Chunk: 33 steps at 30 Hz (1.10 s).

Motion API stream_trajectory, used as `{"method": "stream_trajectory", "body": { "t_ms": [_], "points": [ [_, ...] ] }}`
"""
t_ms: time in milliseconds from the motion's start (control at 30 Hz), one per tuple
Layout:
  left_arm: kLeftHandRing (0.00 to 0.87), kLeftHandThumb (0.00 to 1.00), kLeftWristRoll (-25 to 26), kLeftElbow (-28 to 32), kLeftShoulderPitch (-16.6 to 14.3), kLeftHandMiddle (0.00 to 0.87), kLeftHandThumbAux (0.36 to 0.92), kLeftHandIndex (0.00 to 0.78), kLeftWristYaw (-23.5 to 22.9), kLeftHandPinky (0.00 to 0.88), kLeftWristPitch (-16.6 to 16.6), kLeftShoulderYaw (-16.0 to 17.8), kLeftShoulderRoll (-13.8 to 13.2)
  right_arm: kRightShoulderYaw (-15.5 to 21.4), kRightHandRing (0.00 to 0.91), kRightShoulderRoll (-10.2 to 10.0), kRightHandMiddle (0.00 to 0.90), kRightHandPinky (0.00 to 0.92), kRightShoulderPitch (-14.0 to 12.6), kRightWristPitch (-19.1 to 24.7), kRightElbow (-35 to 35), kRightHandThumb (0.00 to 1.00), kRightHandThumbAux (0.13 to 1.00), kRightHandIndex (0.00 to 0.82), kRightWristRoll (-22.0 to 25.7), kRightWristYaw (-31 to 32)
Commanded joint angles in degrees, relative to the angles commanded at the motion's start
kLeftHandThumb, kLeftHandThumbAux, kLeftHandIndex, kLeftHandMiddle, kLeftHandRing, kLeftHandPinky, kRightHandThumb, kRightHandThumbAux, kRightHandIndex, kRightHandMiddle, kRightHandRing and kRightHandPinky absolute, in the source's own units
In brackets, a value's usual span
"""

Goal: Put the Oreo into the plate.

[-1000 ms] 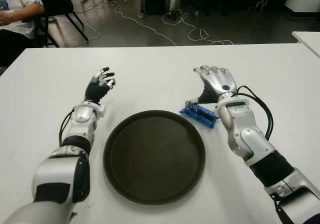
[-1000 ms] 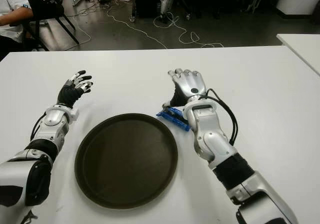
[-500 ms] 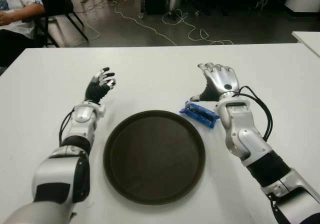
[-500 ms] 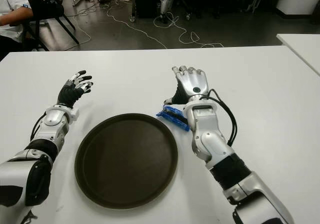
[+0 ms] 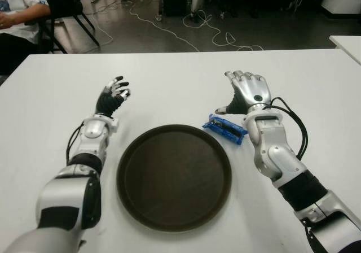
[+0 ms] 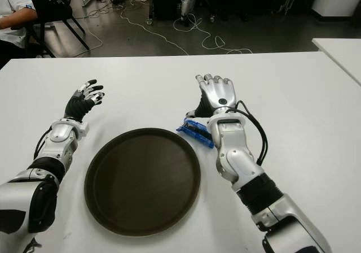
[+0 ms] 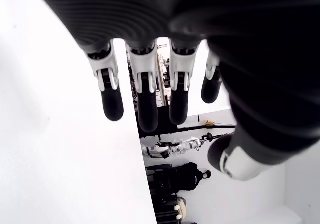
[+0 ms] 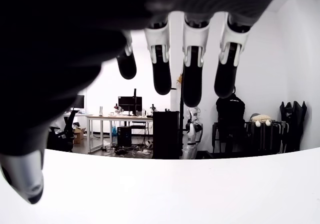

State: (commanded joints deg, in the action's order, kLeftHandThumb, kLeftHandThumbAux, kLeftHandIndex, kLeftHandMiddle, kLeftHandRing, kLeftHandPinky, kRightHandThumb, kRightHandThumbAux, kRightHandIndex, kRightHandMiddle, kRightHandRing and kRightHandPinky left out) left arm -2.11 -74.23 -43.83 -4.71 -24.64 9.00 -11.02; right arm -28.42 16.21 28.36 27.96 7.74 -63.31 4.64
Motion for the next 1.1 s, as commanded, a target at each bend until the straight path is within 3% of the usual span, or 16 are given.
{"method": "stream_trajectory", "body": {
  "t_ms": [500, 767, 1100],
  "points": [
    [0.200, 0.152, 0.70, -0.10, -0.03, 0.199, 0.679, 0.112, -0.55, 0.208, 0.06, 0.34, -0.01, -2.17, 0.260, -2.08, 0.231, 0.288, -0.52, -0.68, 2.37, 0.000, 0.634, 0.176, 0.29, 0.30],
    [0.211, 0.165, 0.81, -0.16, -0.13, 0.212, 0.691, 0.122, -0.74, 0.218, 0.05, 0.64, -0.11, -3.54, 0.248, -1.93, 0.233, 0.279, -0.39, -1.39, 4.66, 0.000, 0.628, 0.179, -0.30, 0.03],
    [0.207, 0.149, 0.62, -0.09, 0.03, 0.205, 0.688, 0.113, -1.17, 0.218, -0.46, 0.53, -0.43, -3.45, 0.215, -2.56, 0.202, 0.240, -1.93, 1.14, 3.99, 0.000, 0.620, 0.167, -0.80, 0.74]
  ]
}}
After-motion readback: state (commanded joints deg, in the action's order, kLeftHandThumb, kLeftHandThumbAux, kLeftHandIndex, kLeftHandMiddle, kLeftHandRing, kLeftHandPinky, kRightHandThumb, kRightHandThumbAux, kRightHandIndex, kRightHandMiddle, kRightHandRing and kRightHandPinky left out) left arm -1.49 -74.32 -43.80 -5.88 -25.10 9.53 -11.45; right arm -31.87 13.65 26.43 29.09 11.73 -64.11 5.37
